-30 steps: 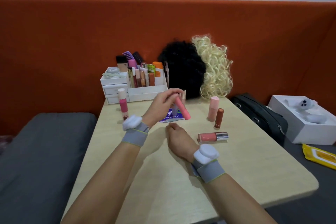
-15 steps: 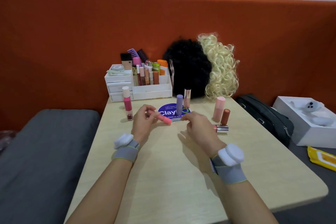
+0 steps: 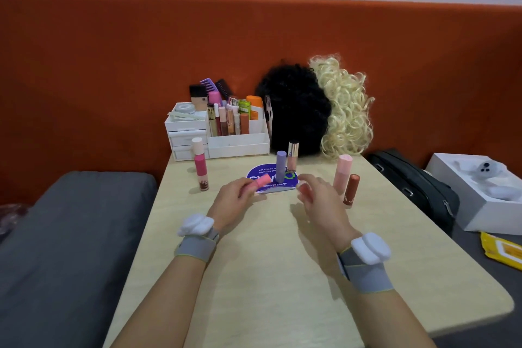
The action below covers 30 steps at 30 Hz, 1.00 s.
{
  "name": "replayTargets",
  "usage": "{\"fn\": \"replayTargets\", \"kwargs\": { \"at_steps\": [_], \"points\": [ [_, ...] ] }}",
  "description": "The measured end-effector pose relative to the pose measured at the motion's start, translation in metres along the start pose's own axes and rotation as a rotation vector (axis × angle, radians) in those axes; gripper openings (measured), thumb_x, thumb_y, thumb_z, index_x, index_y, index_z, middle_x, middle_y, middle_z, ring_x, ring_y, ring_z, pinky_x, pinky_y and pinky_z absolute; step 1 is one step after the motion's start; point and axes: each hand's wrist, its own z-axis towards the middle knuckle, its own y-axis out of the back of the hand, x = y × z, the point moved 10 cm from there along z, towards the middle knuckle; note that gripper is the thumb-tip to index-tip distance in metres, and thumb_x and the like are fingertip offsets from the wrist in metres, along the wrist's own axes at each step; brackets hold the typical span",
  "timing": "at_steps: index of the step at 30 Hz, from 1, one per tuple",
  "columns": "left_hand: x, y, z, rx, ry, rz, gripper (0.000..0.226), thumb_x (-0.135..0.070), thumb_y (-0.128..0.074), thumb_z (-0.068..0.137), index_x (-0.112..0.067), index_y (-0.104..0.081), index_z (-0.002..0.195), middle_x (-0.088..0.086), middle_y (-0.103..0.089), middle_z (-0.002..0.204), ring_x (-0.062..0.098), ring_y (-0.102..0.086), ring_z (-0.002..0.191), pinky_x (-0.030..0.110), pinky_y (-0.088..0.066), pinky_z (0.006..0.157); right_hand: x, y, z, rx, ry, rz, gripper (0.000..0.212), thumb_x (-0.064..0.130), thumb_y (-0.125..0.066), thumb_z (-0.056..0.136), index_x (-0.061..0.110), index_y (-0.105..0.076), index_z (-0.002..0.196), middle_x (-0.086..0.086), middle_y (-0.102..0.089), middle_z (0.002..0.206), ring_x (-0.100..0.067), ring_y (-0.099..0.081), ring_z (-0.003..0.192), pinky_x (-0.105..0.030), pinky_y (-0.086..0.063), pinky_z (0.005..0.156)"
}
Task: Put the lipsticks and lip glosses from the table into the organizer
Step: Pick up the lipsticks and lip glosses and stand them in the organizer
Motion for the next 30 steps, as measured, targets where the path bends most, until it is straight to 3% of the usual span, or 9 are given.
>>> {"fn": "replayTargets", "kwargs": {
  "at_steps": [4,7,9,11,13,14,19,24,30],
  "points": [
    [0.018,0.01,0.001,-0.145,0.123,-0.298,0.023,-0.02,-0.037,0.1,-0.006,-0.054,0.107,0.004,-0.059,0.086,0.013,-0.052,0.071,0.005,-0.046,0.056,-0.014,0.013,0.0,-0.18,-0.125,0.442,0.034,0.013,-0.062,0.087,0.013,-0.054,0.12,-0.015,-0.065,0.102,-0.027,-0.065,0.089,-0.043,-0.053,0.088],
    [0.021,0.009,0.001,-0.171,0.144,-0.414,0.013,-0.016,-0.033,0.101,-0.011,-0.045,0.104,0.003,-0.059,0.089,0.017,-0.055,0.075,0.015,-0.05,0.06,-0.017,0.009,-0.002,-0.187,-0.163,0.596,0.027,0.014,-0.063,0.087,0.016,-0.054,0.112,-0.01,-0.069,0.081,-0.027,-0.065,0.091,-0.048,-0.053,0.089],
    [0.021,0.006,0.0,-0.161,0.143,-0.437,0.011,-0.015,-0.032,0.101,-0.012,-0.041,0.105,0.005,-0.06,0.097,0.014,-0.058,0.077,0.012,-0.05,0.059,-0.016,0.007,-0.002,-0.195,-0.146,0.607,0.022,0.016,-0.065,0.085,0.023,-0.052,0.102,-0.002,-0.068,0.074,-0.03,-0.065,0.093,-0.048,-0.053,0.088],
    [0.022,0.004,0.0,-0.144,0.159,-0.453,0.01,-0.016,-0.032,0.101,-0.012,-0.04,0.107,0.005,-0.06,0.103,0.017,-0.06,0.086,0.011,-0.049,0.061,-0.014,0.001,0.0,-0.168,-0.131,0.565,0.02,0.014,-0.067,0.083,0.023,-0.052,0.094,0.003,-0.062,0.073,-0.024,-0.061,0.088,-0.03,-0.051,0.086],
    [0.022,0.003,-0.001,-0.13,0.172,-0.461,0.01,-0.016,-0.033,0.1,-0.013,-0.039,0.108,0.004,-0.06,0.108,0.021,-0.06,0.095,0.021,-0.047,0.069,-0.011,-0.005,0.001,-0.108,-0.108,0.463,0.021,0.011,-0.07,0.08,0.019,-0.052,0.087,0.001,-0.055,0.077,-0.014,-0.052,0.077,-0.006,-0.041,0.071],
    [0.022,0.003,-0.001,-0.127,0.175,-0.463,0.009,-0.015,-0.034,0.1,-0.013,-0.038,0.108,0.004,-0.06,0.109,0.021,-0.06,0.098,0.024,-0.046,0.071,-0.01,-0.01,0.001,-0.073,-0.102,0.406,0.021,0.012,-0.071,0.078,0.017,-0.052,0.084,0.0,-0.052,0.081,-0.011,-0.048,0.072,-0.004,-0.039,0.064],
    [0.022,0.003,-0.003,-0.112,0.182,-0.461,0.009,-0.013,-0.038,0.098,-0.014,-0.04,0.107,0.007,-0.057,0.109,0.018,-0.058,0.1,0.021,-0.048,0.072,-0.013,-0.027,-0.002,0.019,-0.111,0.274,0.02,0.014,-0.069,0.079,0.01,-0.049,0.08,-0.006,-0.056,0.078,-0.021,-0.046,0.069,-0.021,-0.034,0.054],
    [0.026,0.002,0.0,-0.093,0.184,-0.444,0.014,-0.011,-0.045,0.095,-0.017,-0.043,0.107,0.006,-0.059,0.105,0.022,-0.057,0.095,0.03,-0.048,0.076,-0.005,-0.035,-0.004,0.05,-0.087,0.05,0.018,0.026,-0.058,0.083,0.01,-0.058,0.09,-0.01,-0.066,0.09,-0.029,-0.056,0.087,-0.037,-0.045,0.076],
    [0.022,0.014,0.0,-0.181,0.181,-0.364,0.027,-0.006,-0.054,0.091,-0.005,-0.05,0.117,0.003,-0.056,0.102,0.016,-0.053,0.092,0.015,-0.047,0.059,0.023,-0.057,0.015,0.119,0.058,-0.291,0.032,0.03,-0.044,0.091,0.005,-0.057,0.108,-0.014,-0.056,0.117,-0.032,-0.049,0.111,-0.039,-0.04,0.09]
  ]
}}
